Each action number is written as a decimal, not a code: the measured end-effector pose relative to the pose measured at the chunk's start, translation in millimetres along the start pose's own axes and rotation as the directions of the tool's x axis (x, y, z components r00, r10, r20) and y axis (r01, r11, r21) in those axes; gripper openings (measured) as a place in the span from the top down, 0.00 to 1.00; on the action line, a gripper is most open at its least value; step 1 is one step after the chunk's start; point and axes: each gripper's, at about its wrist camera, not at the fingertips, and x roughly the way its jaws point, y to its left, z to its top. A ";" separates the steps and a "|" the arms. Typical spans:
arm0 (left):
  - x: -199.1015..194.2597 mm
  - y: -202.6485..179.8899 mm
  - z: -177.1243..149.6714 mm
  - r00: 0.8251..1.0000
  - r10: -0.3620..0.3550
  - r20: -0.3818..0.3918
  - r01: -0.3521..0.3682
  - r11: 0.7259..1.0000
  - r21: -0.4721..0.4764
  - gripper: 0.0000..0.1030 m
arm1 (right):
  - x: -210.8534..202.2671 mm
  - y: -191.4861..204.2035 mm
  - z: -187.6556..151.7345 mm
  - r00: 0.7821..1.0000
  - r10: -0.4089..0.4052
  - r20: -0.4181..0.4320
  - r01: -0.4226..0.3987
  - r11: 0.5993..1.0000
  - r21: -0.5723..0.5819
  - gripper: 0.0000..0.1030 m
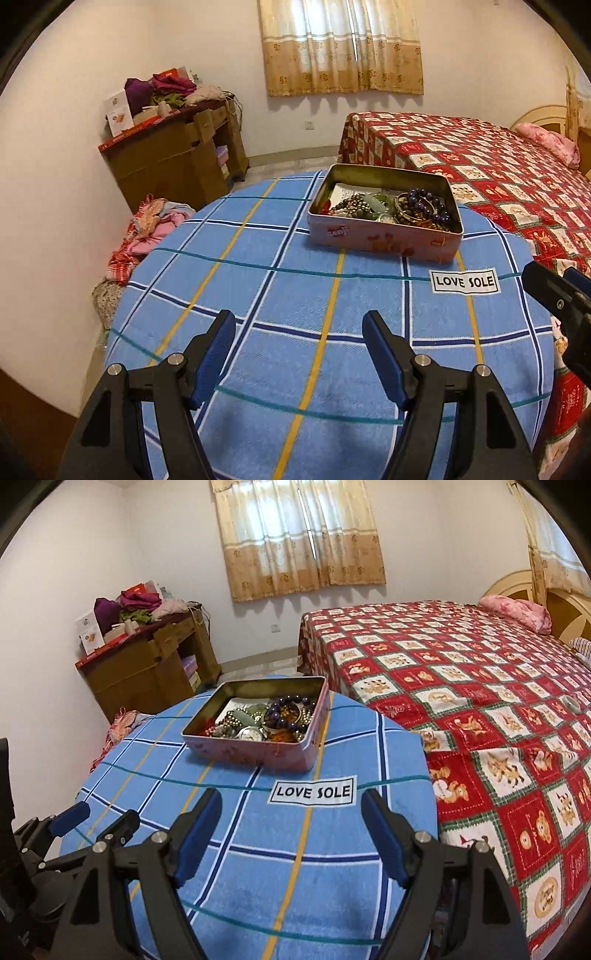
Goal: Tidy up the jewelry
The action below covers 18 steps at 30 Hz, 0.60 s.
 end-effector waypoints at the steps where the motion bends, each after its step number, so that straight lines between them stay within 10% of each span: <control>1: -1.8 -0.3 -0.6 1.000 0.006 0.000 -0.006 1.000 0.001 0.31 | -1.1 0.2 -0.1 1.000 0.000 -0.001 0.000 1.000 -0.002 0.22; 18: -8.9 -6.4 -1.4 1.000 -0.012 -0.005 0.012 1.000 -0.011 0.30 | -10.9 -1.9 -3.1 1.000 0.008 0.020 -0.007 1.000 -0.019 0.22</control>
